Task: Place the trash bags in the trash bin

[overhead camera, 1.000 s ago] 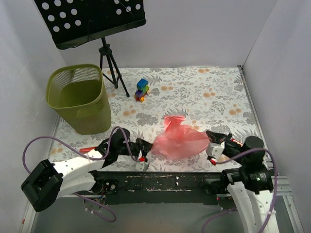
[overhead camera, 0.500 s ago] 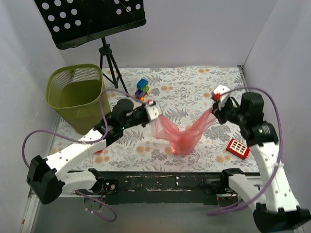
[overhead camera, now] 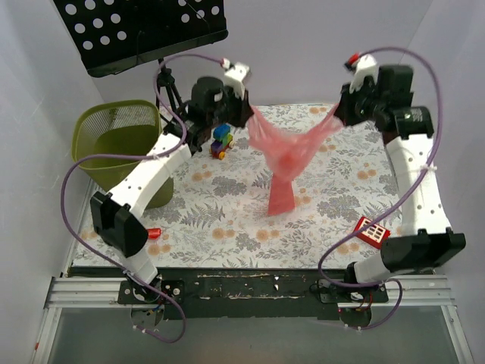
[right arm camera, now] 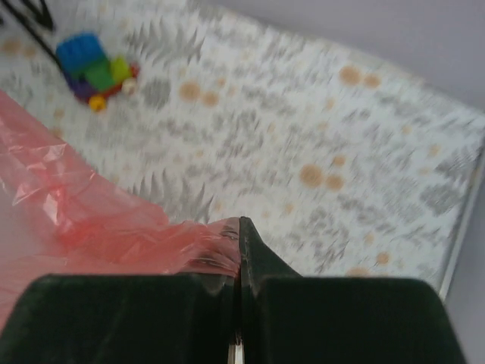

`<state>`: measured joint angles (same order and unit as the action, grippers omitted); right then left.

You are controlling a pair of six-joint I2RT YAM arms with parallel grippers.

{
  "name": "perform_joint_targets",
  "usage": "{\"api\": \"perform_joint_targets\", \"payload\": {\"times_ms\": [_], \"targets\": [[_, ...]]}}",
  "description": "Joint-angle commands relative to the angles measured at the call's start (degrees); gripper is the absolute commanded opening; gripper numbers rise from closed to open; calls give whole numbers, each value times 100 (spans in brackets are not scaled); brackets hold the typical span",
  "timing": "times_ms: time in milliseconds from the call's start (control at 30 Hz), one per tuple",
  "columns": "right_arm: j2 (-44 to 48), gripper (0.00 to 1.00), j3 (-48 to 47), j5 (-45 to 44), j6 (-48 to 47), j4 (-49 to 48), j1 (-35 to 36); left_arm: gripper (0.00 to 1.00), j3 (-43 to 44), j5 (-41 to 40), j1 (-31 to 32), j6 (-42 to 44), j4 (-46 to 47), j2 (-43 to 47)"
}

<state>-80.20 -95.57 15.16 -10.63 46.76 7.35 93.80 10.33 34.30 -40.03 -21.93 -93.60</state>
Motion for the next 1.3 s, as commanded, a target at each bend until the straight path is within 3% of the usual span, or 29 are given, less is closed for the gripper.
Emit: {"api": "perform_joint_targets", "payload": {"times_ms": [0, 67, 233, 333, 400, 600, 700, 967, 1067, 1100, 1167, 1267], "targets": [[-925, 1, -2191, 154, 711, 8, -489, 0, 2059, -67, -459, -698, 137, -614], [-936, 1, -2134, 111, 703, -44, -525, 0, 2266, 266, -469, -865, 198, -668], [-165, 1, -46, 523, 667, -149, -516, 0, 986, 1909, -390, -1226, -504, -520], [574, 1, 1449, 331, 694, -640, -489, 0, -218, 1317, -345, -1463, -24, -28], [987, 1, 1909, 216, 729, -1106, -489, 0, -292, 946, -345, -1429, 328, 0], [516, 1, 1262, -134, 773, -1854, -489, 0, 1296, 33, -354, -1367, 391, -992], [278, 1, 918, -355, 913, -2223, -559, 0, 1580, -294, -363, -1376, 497, -1151], [672, 1, 1734, -277, 836, -2146, -857, 0, 238, -374, -363, -1481, 418, -362], [699, 1, 1858, -31, 589, -1864, -859, 0, 42, 440, -363, -1403, 182, -255], [682, 1, 1806, -65, 597, -1855, -885, 0, 190, 661, -363, -1367, 15, -333], [586, 1, 1587, -66, 799, -1951, -1077, 0, 594, 192, -389, -1306, -13, -500], [78, 1, 702, 101, 1002, -2171, -1298, 0, 2022, -303, -617, -1147, 496, -1184]]}}
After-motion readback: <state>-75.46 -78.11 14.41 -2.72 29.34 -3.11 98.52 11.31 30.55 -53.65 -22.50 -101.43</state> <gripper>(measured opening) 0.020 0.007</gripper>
